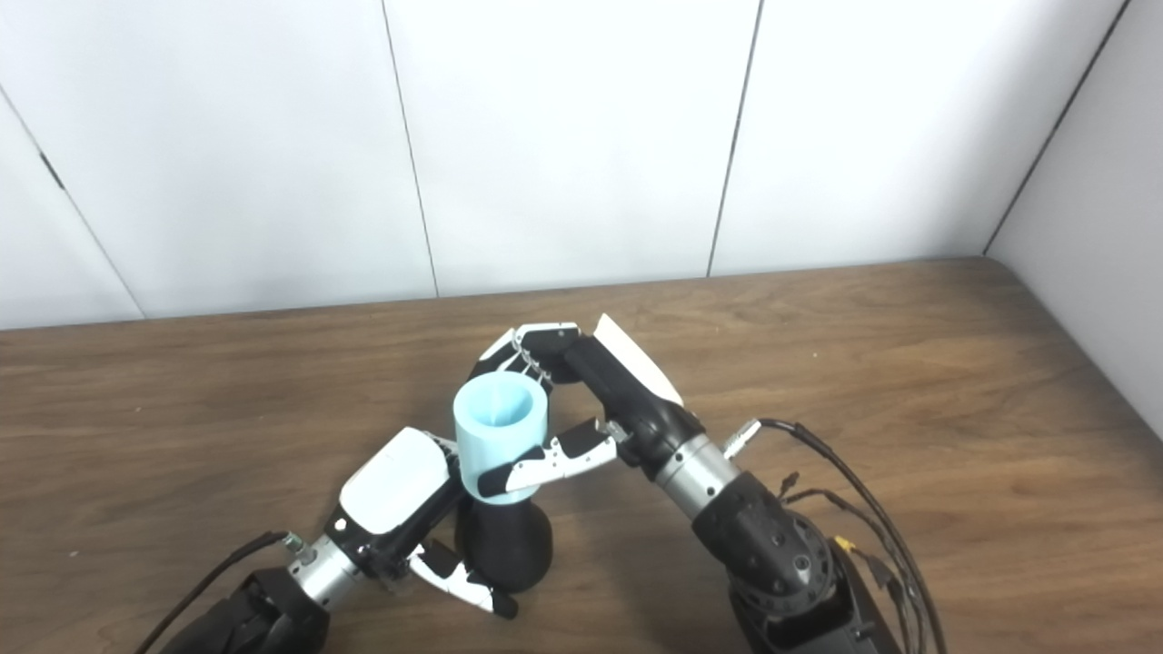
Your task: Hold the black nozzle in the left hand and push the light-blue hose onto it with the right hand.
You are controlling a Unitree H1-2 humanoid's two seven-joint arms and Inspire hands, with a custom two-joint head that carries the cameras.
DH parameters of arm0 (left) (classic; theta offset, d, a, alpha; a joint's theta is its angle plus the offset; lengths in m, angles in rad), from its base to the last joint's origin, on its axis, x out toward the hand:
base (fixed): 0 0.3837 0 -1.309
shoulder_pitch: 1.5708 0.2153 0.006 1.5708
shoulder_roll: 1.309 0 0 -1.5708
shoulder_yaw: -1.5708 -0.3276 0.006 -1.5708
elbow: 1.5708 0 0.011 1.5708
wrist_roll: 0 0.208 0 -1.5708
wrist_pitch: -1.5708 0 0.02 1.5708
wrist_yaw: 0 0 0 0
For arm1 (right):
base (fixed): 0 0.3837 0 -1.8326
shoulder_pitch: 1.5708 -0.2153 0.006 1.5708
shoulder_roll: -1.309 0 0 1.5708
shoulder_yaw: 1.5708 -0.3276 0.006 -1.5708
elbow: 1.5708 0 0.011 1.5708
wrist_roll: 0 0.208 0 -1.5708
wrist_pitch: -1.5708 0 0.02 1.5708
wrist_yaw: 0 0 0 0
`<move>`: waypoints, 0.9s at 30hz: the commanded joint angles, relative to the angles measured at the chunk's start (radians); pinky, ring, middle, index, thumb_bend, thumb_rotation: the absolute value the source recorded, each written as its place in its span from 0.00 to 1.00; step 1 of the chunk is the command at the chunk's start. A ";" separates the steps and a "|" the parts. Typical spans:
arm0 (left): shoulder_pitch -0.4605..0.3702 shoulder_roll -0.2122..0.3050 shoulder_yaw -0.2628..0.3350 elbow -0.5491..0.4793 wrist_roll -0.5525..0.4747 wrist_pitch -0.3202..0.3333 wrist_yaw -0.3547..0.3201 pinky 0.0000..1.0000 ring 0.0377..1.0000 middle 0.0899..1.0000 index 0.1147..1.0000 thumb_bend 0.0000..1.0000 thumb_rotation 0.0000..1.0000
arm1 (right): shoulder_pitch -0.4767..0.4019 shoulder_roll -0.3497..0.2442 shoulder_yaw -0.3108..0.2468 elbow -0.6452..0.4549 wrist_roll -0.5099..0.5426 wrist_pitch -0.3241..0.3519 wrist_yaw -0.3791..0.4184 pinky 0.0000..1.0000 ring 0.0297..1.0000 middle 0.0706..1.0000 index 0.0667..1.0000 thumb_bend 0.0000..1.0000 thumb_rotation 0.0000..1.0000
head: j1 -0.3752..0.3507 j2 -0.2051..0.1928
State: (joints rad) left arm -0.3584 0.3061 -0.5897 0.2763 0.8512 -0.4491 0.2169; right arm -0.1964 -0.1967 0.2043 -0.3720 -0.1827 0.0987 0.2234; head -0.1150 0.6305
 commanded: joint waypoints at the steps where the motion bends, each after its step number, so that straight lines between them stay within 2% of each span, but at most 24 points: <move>1: 0.105 -0.019 -0.042 0.052 -0.014 -0.019 -0.002 0.16 0.32 0.37 0.46 0.49 0.00 | 0.023 0.004 0.001 0.025 -0.004 -0.029 -0.004 0.28 0.38 0.43 0.50 0.51 0.00 | 0.000 0.002; 7: 0.105 -0.017 -0.042 0.051 -0.013 -0.019 -0.004 0.17 0.32 0.37 0.46 0.49 0.00 | 0.052 0.021 0.007 0.071 -0.020 -0.131 -0.048 0.28 0.38 0.44 0.50 0.51 0.00 | -0.001 0.002; 9: 0.105 -0.016 -0.042 0.051 -0.013 -0.019 -0.006 0.17 0.36 0.41 0.43 0.50 0.00 | 0.054 0.020 0.011 0.082 -0.025 -0.153 -0.055 0.28 0.38 0.44 0.50 0.51 0.00 | 0.000 0.002; 10: 0.106 -0.017 -0.041 0.051 -0.013 -0.019 -0.007 0.17 0.34 0.39 0.45 0.50 0.00 | 0.055 0.019 0.013 0.088 -0.025 -0.161 -0.056 0.28 0.38 0.44 0.50 0.51 0.00 | 0.000 0.002; 17: 0.106 -0.015 -0.042 0.048 -0.006 -0.019 -0.005 0.16 0.38 0.44 0.41 0.50 0.00 | 0.062 0.006 0.023 0.098 -0.057 -0.180 -0.051 0.29 0.38 0.44 0.50 0.51 0.00 | 0.001 0.004; 21: 0.108 -0.016 -0.041 0.049 -0.006 -0.018 -0.008 0.16 0.32 0.38 0.46 0.49 0.00 | 0.058 -0.010 0.035 0.096 -0.102 -0.211 -0.050 0.29 0.38 0.44 0.49 0.52 0.00 | 0.000 0.005; 27: 0.106 -0.015 -0.044 0.048 -0.011 -0.020 -0.004 0.17 0.31 0.37 0.46 0.49 0.00 | 0.033 -0.039 0.055 0.054 -0.131 -0.184 -0.018 0.29 0.38 0.43 0.50 0.52 0.00 | -0.001 0.006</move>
State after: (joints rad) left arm -0.3572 0.3077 -0.5915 0.2750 0.8508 -0.4577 0.2145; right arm -0.1675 -0.2057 0.2355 -0.3123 -0.2668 -0.1142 0.1438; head -0.1150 0.6351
